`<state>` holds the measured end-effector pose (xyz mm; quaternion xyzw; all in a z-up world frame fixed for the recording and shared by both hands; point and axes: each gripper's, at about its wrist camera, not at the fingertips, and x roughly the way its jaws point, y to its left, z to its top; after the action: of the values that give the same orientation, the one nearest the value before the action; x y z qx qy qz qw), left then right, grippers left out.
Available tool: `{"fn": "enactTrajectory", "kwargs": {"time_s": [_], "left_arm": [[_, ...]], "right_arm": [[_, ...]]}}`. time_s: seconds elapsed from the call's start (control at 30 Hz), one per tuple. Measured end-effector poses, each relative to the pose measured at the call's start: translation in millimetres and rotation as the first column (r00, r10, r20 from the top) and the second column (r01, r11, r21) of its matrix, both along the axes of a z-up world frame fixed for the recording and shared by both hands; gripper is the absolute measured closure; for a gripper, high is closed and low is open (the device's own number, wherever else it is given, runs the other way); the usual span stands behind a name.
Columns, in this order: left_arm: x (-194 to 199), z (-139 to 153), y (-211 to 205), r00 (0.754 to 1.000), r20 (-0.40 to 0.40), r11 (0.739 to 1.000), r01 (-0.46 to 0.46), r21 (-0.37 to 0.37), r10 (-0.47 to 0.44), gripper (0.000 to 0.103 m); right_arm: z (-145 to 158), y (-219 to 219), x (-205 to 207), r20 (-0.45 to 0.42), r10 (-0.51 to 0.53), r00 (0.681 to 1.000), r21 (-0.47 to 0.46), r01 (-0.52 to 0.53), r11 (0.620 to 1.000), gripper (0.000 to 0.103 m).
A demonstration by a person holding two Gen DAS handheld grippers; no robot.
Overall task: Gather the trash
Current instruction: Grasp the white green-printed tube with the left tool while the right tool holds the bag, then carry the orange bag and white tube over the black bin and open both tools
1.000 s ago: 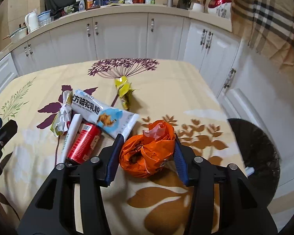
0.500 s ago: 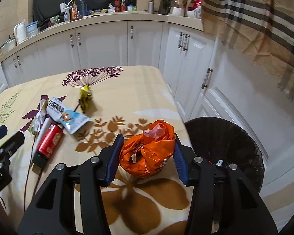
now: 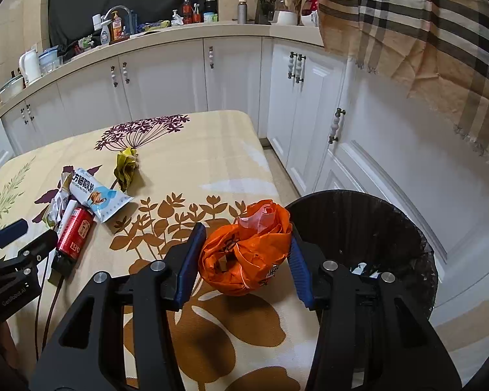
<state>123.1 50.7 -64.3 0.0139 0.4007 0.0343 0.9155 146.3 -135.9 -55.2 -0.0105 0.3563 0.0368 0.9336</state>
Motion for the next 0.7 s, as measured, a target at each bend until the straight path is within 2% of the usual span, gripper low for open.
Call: {"fn": "enactTrajectory", "kwargs": {"time_s": [0.1, 0.17, 0.2, 0.23, 0.4, 0.53, 0.7], "left_arm": [[-1, -1, -4, 1.0, -0.012, 1.0, 0.025, 0.002, -0.025, 0.042], [0, -3, -6, 0.999, -0.018, 0.999, 0.037, 0.007, -0.037, 0.048], [1, -4, -7, 0.998, -0.028, 0.999, 0.05, 0.001, -0.05, 0.056], [1, -5, -8, 0.998, -0.036, 0.998, 0.058, -0.004, -0.058, 0.06], [-2, -10, -15, 0.992, -0.067, 0.994, 0.111, -0.011, -0.111, 0.061], [-2, -8, -12, 0.993, -0.064, 0.995, 0.101, -0.024, -0.102, 0.081], [-5, -6, -8, 0.994, -0.045, 0.994, 0.094, -0.048, -0.097, 0.082]], "right_arm": [[0, 0, 0, 0.0, -0.001, 1.0, 0.0, 0.001, 1.0, 0.056], [0, -1, 0, -0.002, -0.002, 1.0, 0.001, 0.002, 1.0, 0.055], [0, -1, 0, -0.004, -0.002, 1.0, 0.003, 0.002, 1.0, 0.055], [0, -1, 1, -0.004, -0.001, 1.0, 0.002, 0.001, 1.0, 0.055], [0, -2, 0, -0.001, -0.001, 1.0, -0.001, 0.001, 1.0, 0.055], [0, -2, -1, -0.001, -0.001, 1.0, 0.0, 0.001, 1.0, 0.055], [0, -2, -3, 0.001, 0.0, 1.0, 0.001, 0.0, 1.0, 0.056]]}}
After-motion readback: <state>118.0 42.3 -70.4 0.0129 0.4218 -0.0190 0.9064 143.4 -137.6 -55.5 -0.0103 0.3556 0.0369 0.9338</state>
